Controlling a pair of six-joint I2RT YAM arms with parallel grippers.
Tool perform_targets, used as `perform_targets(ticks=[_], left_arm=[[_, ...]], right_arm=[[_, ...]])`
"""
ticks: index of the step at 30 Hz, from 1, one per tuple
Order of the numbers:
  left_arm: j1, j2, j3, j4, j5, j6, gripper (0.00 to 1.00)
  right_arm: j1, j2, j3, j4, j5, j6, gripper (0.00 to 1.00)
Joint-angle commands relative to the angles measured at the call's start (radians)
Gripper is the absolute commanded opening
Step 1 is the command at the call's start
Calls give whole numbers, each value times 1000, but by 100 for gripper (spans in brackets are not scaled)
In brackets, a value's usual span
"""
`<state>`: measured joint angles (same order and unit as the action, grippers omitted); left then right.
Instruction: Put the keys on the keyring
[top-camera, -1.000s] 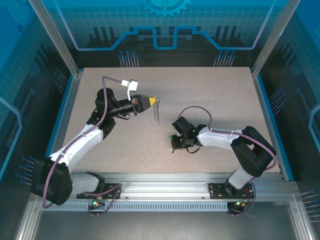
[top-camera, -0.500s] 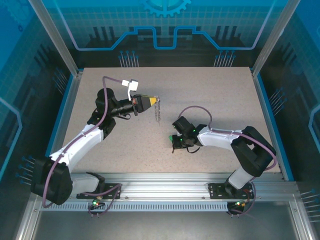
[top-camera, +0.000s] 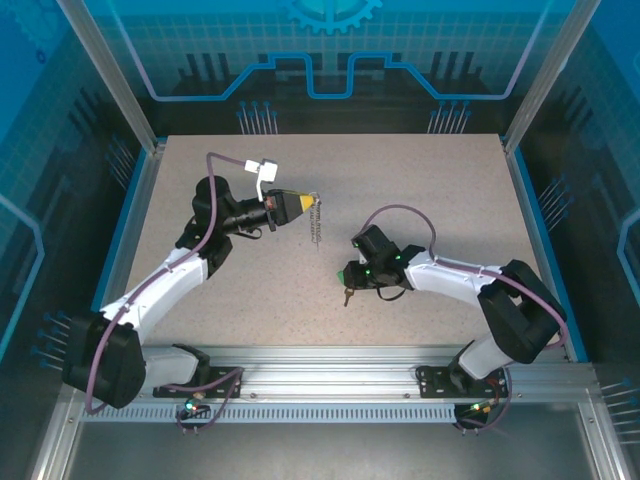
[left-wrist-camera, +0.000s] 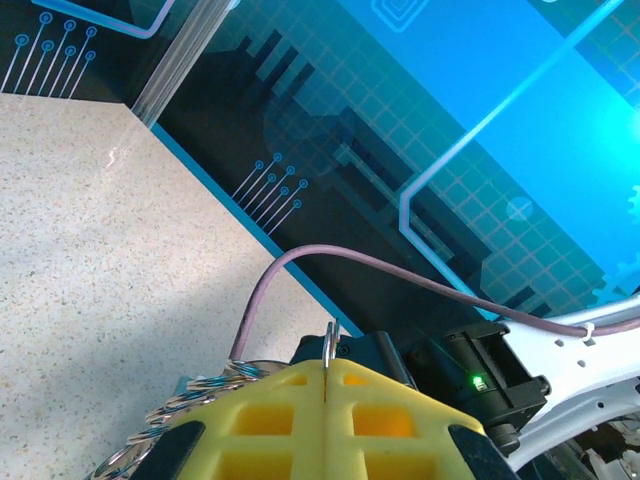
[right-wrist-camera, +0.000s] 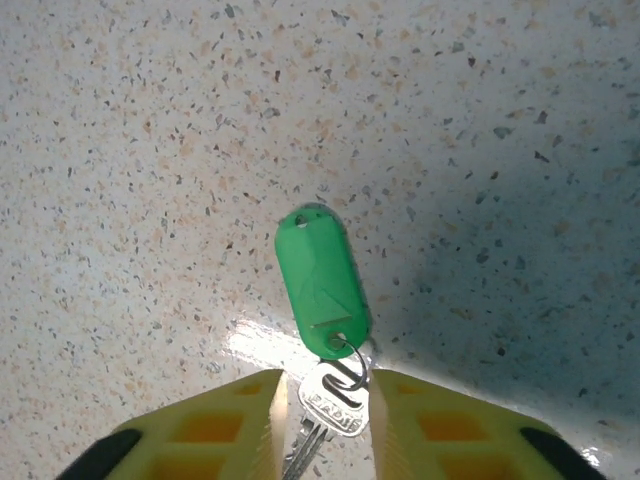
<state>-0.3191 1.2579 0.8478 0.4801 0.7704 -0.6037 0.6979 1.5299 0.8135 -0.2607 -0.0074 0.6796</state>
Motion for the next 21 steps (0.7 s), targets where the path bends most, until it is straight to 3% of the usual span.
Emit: perform_targets(ticks=[1, 21], left_arm=[[-12, 9, -5, 48, -3, -16, 0], [-14, 14, -5, 48, -5, -13, 0]], right_arm=[[-9, 26, 12, 3, -30, 11, 38], [10, 147, 49, 48, -75, 20, 37]])
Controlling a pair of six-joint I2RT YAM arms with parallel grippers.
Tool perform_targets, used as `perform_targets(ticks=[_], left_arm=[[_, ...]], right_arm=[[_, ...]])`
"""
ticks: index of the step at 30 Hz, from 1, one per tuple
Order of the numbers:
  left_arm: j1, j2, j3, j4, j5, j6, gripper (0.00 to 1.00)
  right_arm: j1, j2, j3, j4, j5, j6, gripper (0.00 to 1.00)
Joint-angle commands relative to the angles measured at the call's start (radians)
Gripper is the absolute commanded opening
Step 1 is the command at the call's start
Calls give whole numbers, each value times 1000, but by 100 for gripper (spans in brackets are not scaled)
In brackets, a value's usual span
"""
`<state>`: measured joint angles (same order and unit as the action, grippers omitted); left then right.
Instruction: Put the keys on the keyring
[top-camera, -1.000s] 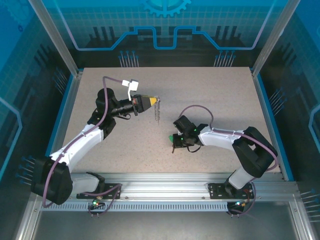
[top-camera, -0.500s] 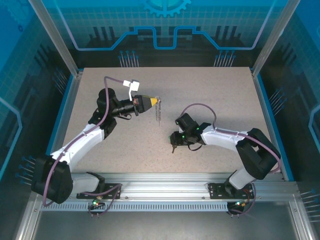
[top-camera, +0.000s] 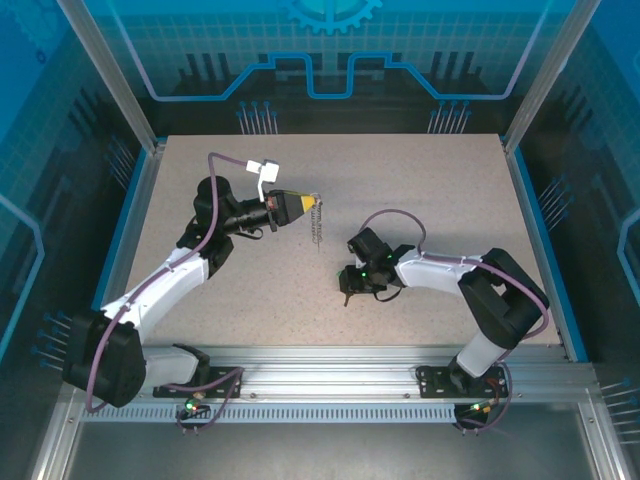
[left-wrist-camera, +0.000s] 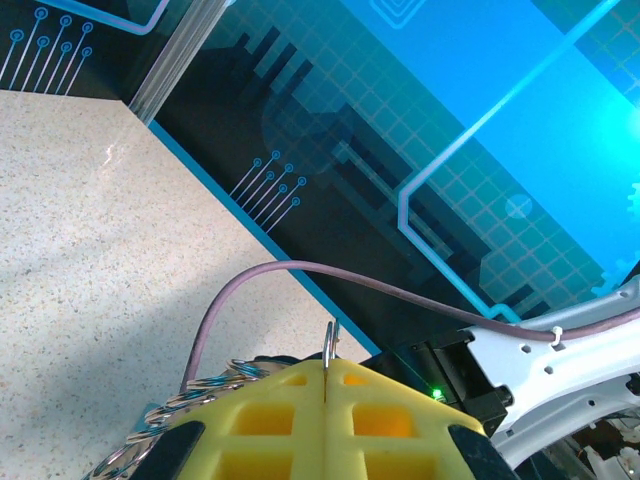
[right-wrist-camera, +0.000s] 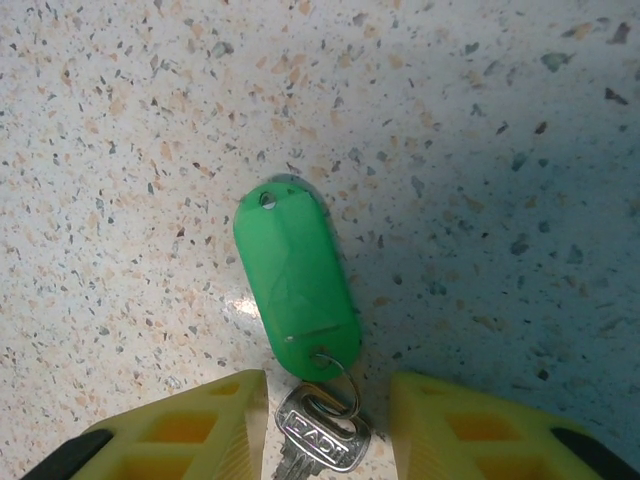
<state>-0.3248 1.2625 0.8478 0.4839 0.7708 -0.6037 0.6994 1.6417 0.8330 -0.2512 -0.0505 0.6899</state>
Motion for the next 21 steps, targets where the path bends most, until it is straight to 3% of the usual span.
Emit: perform_targets(ticks=[1, 10, 21], left_arm=[[-7, 9, -5, 45, -5, -13, 0], [-8, 8, -6, 47, -5, -13, 0], [-8, 5, -12, 51, -7, -17, 0]], right_arm=[[10, 35, 32, 39, -32, 9, 36], [16, 17, 36, 33, -34, 6, 26], [27, 13, 41, 21, -25, 3, 24]])
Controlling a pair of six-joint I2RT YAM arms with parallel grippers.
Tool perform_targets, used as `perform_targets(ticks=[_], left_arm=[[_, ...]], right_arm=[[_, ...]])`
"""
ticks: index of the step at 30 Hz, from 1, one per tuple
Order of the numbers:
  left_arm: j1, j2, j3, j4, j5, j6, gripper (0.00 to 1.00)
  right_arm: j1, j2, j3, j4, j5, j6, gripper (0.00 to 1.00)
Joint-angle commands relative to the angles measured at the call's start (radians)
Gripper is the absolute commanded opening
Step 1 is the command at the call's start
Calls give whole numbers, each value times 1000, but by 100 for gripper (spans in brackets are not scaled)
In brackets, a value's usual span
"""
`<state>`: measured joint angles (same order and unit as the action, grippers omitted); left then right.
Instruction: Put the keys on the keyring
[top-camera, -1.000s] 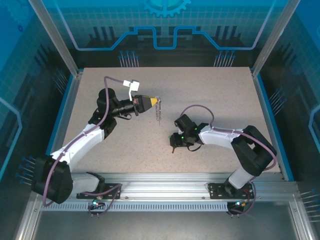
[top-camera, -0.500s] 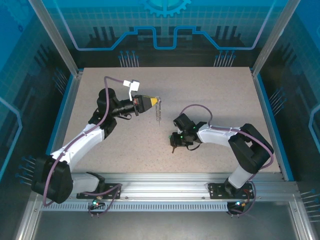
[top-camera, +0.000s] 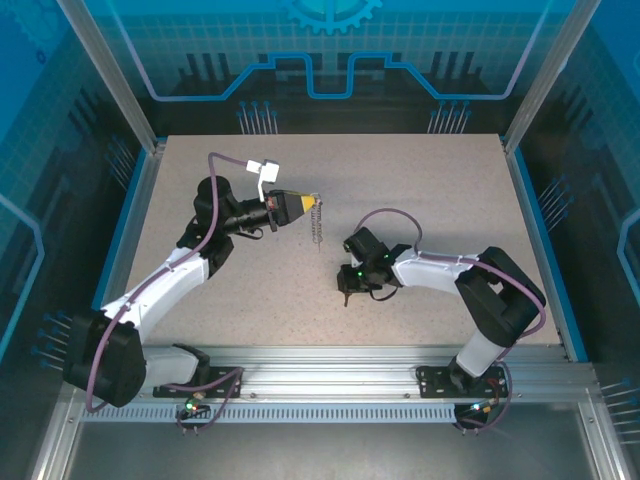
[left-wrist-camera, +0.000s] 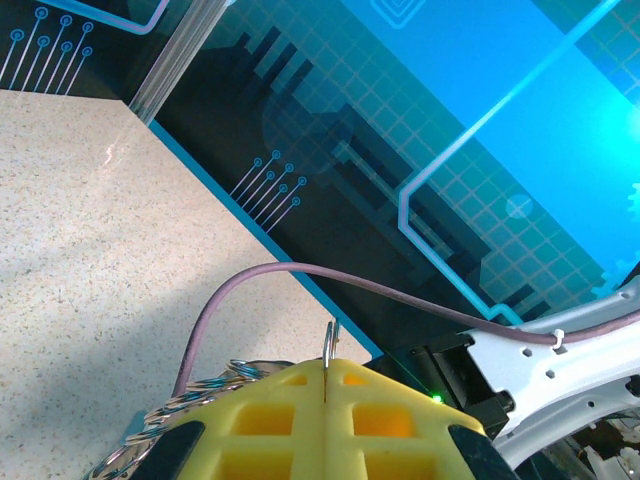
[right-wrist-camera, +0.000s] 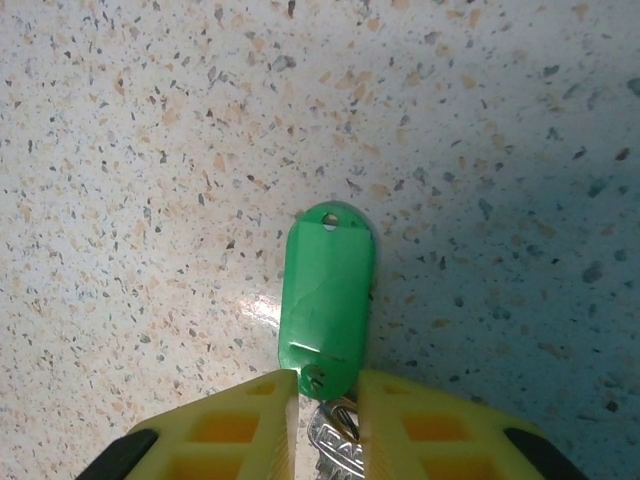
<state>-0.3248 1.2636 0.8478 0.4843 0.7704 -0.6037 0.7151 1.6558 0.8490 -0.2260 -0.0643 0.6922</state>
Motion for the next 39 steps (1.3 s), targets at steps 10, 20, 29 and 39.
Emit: perform_targets(ticks=[10, 20, 29, 39], left_arm=[[-8, 4, -11, 53, -7, -16, 0], [-8, 5, -11, 54, -7, -18, 0], [-9, 6, -10, 55, -5, -20, 0], [-10, 14, -6, 59, -5, -21, 0]], right_arm=[[11, 5, 24, -7, 1, 1, 20], [12, 15, 25, -13, 8, 0, 14], [12, 31, 25, -15, 5, -4, 17], [10, 18, 24, -28, 19, -12, 15]])
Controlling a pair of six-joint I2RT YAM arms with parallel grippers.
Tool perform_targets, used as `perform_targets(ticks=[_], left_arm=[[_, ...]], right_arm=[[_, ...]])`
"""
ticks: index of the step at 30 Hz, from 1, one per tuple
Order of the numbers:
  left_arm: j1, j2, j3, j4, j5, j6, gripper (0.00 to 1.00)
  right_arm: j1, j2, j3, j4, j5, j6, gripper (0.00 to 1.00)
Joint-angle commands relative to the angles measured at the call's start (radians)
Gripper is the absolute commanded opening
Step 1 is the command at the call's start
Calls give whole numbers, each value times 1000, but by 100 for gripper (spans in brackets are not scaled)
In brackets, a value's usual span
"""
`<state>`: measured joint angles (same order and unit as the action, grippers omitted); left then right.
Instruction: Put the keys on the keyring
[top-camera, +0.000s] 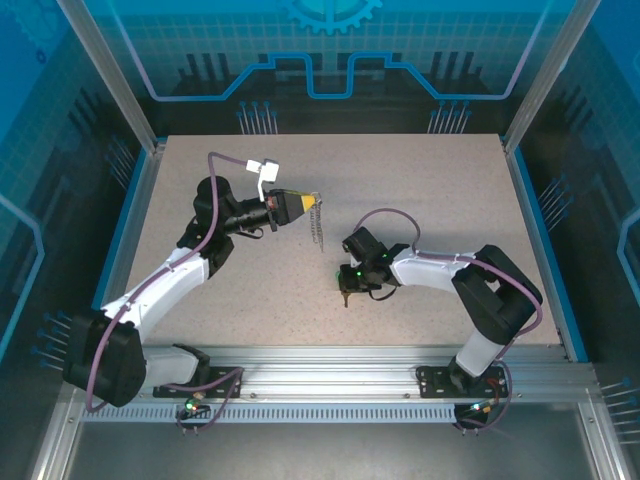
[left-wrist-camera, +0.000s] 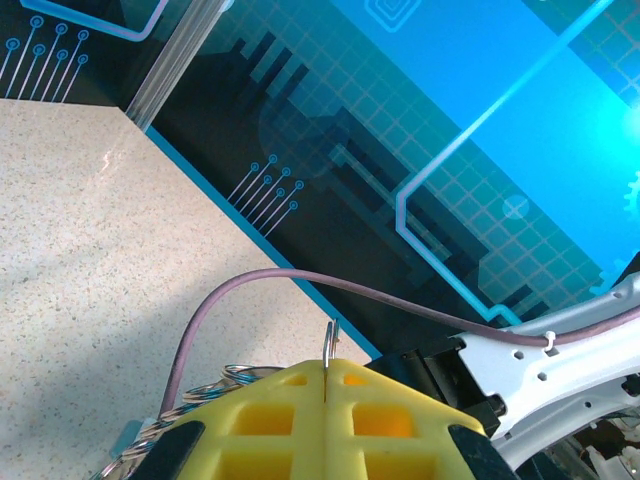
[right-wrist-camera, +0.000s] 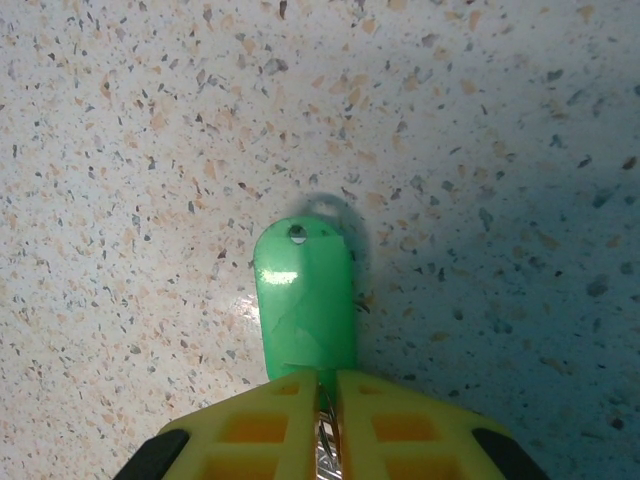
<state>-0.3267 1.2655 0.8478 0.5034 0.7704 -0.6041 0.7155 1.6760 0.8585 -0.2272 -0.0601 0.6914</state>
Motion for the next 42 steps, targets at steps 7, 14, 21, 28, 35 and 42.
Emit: perform_targets(ticks=[7, 14, 21, 28, 35, 42], left_arm=[[-12, 14, -3, 40, -5, -22, 0], [-15, 15, 1, 39, -6, -22, 0], [-17, 15, 0, 40, -9, -21, 0], [-17, 17, -3, 38, -8, -19, 0], [-17, 17, -3, 37, -9, -18, 0], [-17, 17, -4, 37, -10, -17, 0]], right_arm=[[6, -28, 6, -37, 25, -12, 17], [5, -36, 4, -34, 23, -11, 16], [5, -40, 1, -33, 20, -13, 14], [6, -26, 3, -20, 6, -12, 16], [6, -15, 4, -15, 2, -12, 16], [6, -9, 5, -8, -7, -12, 16]])
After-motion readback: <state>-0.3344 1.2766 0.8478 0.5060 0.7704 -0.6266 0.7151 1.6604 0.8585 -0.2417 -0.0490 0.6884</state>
